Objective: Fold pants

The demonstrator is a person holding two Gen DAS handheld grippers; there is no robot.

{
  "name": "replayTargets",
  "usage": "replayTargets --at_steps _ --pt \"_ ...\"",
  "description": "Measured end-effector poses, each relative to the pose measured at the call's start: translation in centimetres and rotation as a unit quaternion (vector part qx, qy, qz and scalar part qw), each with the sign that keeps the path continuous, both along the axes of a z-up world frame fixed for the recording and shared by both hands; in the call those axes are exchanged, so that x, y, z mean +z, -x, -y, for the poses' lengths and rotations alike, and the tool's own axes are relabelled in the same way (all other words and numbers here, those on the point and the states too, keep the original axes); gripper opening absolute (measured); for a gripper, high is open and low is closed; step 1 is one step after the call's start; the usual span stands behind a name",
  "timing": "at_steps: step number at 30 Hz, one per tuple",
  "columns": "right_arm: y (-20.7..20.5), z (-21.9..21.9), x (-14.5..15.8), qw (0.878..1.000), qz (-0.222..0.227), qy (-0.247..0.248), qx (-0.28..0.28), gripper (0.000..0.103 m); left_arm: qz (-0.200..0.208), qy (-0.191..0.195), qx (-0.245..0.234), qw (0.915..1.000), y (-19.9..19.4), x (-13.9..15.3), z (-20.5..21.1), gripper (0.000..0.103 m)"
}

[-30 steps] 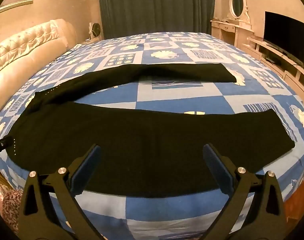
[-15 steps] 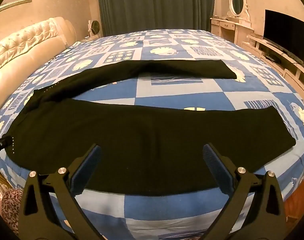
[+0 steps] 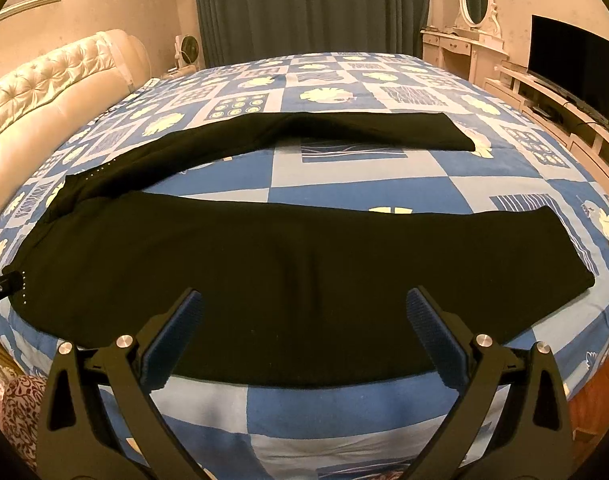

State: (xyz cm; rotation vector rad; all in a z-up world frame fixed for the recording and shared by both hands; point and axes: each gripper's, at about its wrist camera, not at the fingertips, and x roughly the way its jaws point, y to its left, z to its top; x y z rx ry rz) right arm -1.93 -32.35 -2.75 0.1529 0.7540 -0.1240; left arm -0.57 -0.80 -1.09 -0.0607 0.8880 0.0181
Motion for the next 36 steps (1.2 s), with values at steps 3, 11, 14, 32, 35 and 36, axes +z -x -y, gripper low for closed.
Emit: replayTargets --at_steps 3,11,14,32,35,36 --pt "-0.01 0.04 -0.04 1.0 -0.001 -0.002 0.0 0.101 -0.001 0.0 -0.001 1.0 -0.02 0.02 -0.04 0.098" --pt "0.02 0.0 -0.06 1.0 -0.001 -0.001 -0.001 0.101 -0.002 -0.002 -0.001 1.0 0.02 -0.13 0.19 0.098" --pt "0.01 -0.02 -0.07 1.0 -0.002 -0.001 -0.001 0.101 -0.002 -0.003 0.0 1.0 0.03 -0.13 0.26 0.098" --pt "0.07 0.18 -0.31 1.0 -0.004 -0.002 -0.001 0.101 -0.003 -0.002 -0.002 1.0 0.09 -0.18 0.56 0.098" --pt "0.06 0.15 -0.27 1.0 -0.004 -0.002 -0.001 0.101 -0.004 -0.002 -0.001 1.0 0.04 -0.12 0.6 0.098" --pt "0.12 0.21 -0.34 1.0 -0.005 -0.002 -0.001 0.101 -0.004 -0.002 -0.001 1.0 0.1 -0.2 0.57 0.098"
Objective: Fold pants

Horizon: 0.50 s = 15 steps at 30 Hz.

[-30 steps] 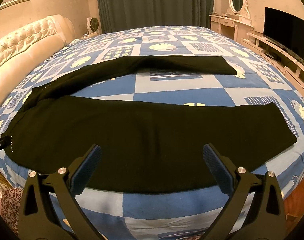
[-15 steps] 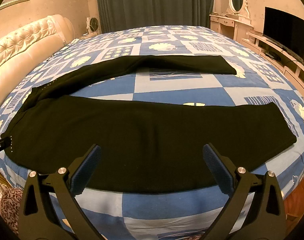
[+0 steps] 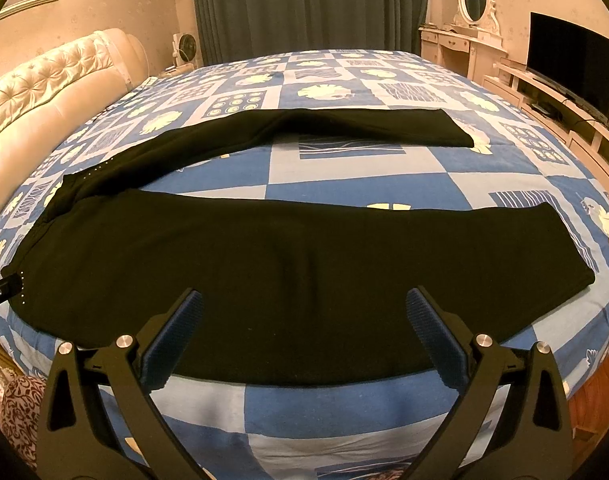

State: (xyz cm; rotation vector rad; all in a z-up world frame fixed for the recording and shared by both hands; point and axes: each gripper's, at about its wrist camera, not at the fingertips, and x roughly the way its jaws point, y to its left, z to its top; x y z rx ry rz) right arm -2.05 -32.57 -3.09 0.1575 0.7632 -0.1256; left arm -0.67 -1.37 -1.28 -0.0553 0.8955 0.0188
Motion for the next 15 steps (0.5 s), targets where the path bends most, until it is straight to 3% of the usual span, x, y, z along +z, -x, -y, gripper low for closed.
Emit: replayTargets --at_steps 15 --pt "0.01 -0.02 -0.25 1.0 -0.003 -0.003 0.001 0.101 -0.003 -0.001 -0.006 1.0 0.24 -0.44 0.68 0.098"
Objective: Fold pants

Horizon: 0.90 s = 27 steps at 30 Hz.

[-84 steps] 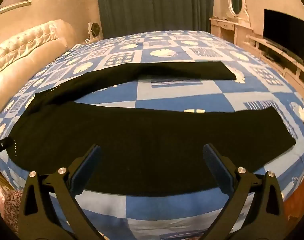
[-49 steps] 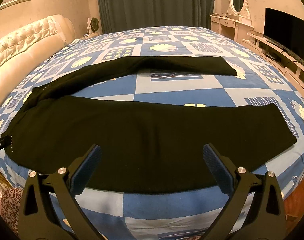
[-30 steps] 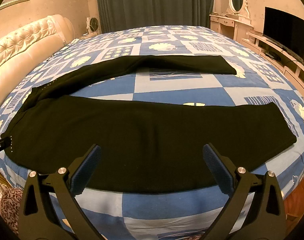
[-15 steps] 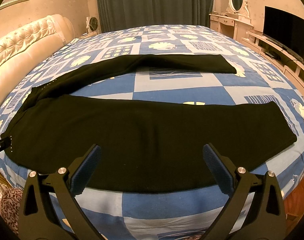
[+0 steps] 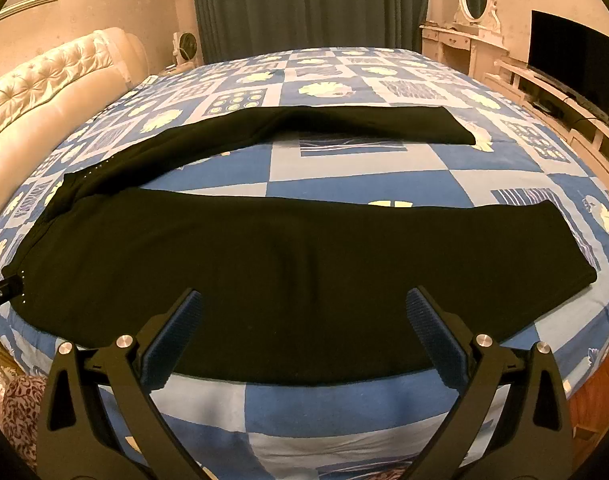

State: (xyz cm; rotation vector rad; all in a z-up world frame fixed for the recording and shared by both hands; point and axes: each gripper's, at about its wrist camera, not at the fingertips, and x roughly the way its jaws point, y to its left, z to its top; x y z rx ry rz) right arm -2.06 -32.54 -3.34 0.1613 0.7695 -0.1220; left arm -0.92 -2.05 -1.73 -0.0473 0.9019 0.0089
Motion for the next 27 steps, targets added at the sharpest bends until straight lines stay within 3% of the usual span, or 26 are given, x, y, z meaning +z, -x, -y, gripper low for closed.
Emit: replayTargets --at_steps 6,12,14,18,22,27 --pt "0.0 0.1 -0.3 1.0 -0.004 -0.005 0.001 0.101 -0.009 0.01 -0.005 0.9999 0.0 0.1 -0.1 0.098" --pt "0.1 0.3 -0.6 1.0 -0.018 -0.025 0.005 0.101 -0.044 0.07 -0.056 0.995 -0.6 1.0 -0.8 0.098" --pt "0.0 0.2 -0.7 0.999 -0.023 -0.03 0.012 0.101 -0.051 0.072 -0.068 0.9938 -1.2 1.6 -1.1 0.098" --pt "-0.1 -0.6 -0.4 0.999 -0.026 -0.027 0.038 0.101 -0.009 0.044 -0.1 0.9939 -2.2 3.8 -2.8 0.098" --pt "-0.2 -1.4 0.0 0.998 -0.024 -0.014 0.062 0.101 -0.01 0.041 -0.112 0.9928 -5.3 4.9 -6.3 0.098" --pt "-1.1 -1.9 0.4 0.995 -0.031 -0.028 0.09 0.101 -0.018 0.085 -0.09 0.9921 -12.3 4.9 -12.7 0.098"
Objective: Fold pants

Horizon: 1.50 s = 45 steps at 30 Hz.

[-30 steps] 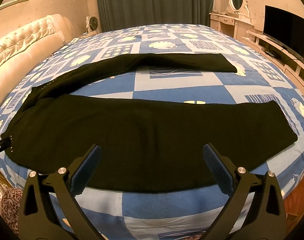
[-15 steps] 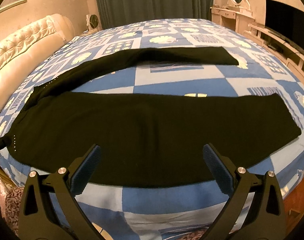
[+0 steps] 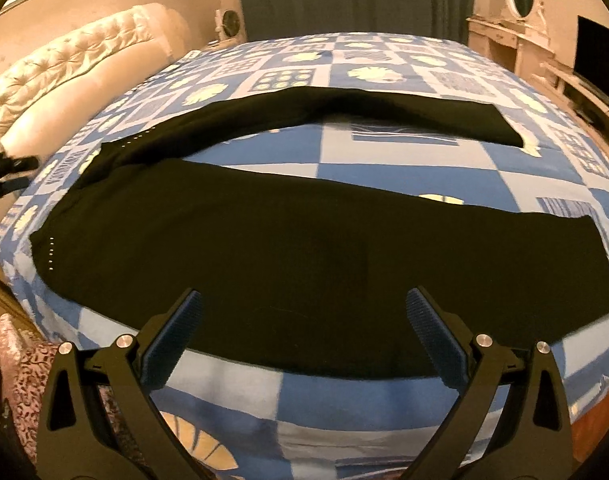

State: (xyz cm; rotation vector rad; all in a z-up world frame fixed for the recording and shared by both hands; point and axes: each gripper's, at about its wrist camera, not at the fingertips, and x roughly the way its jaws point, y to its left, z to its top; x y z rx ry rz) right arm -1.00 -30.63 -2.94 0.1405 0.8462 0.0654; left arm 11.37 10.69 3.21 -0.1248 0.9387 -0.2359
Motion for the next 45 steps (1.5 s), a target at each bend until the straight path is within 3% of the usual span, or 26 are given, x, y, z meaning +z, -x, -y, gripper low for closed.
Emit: replayTargets --at_steps 9,13,16,23,24,26,28,33,36,41,45 --pt "-5.4 -1.0 1.0 0.999 -0.005 -0.025 0.036 0.101 -0.067 0.065 0.088 0.9917 -14.1 -6.6 -11.5 0.098" --pt "-7.7 -1.1 0.7 0.998 -0.01 -0.041 0.036 0.101 -0.053 0.121 0.077 0.9883 -18.1 -8.5 -13.9 0.098" --pt "-9.2 -1.0 0.1 0.998 -0.017 -0.06 0.03 0.101 -0.065 0.165 0.063 0.9822 -20.4 -9.8 -14.3 0.098" --pt "-11.3 -1.5 -1.1 0.996 -0.033 -0.081 0.031 0.101 -0.064 0.169 0.025 0.9832 -22.7 -10.2 -13.2 0.097" --pt "-11.5 -1.7 -1.2 0.995 -0.034 -0.082 0.034 0.101 -0.063 0.168 0.016 0.9836 -22.6 -10.1 -12.8 0.096" --pt "-11.8 -1.9 -1.5 0.995 -0.036 -0.084 0.039 0.101 -0.069 0.165 -0.006 0.9838 -23.2 -10.3 -12.3 0.031" --pt "-12.2 -2.1 -1.6 0.994 -0.037 -0.09 0.043 0.101 -0.09 0.138 0.0 0.9864 -23.5 -10.9 -11.8 0.024" --pt "-14.3 -2.0 -1.1 0.989 -0.041 -0.118 0.074 0.101 -0.116 0.195 0.027 0.9735 -23.5 -11.9 -13.3 0.018" --pt "-18.3 -1.5 0.7 0.984 -0.026 -0.123 0.127 0.101 -0.121 0.185 0.025 0.975 -23.8 -11.9 -13.0 0.017" --pt "-28.2 -1.4 4.1 0.98 0.003 -0.059 0.192 0.101 -0.125 0.15 0.027 0.9805 -24.1 -11.6 -12.3 0.015" --pt "-37.4 -3.1 3.3 0.973 -0.032 0.014 0.229 0.101 -0.123 0.129 0.027 0.9836 -24.5 -11.5 -11.7 0.016"
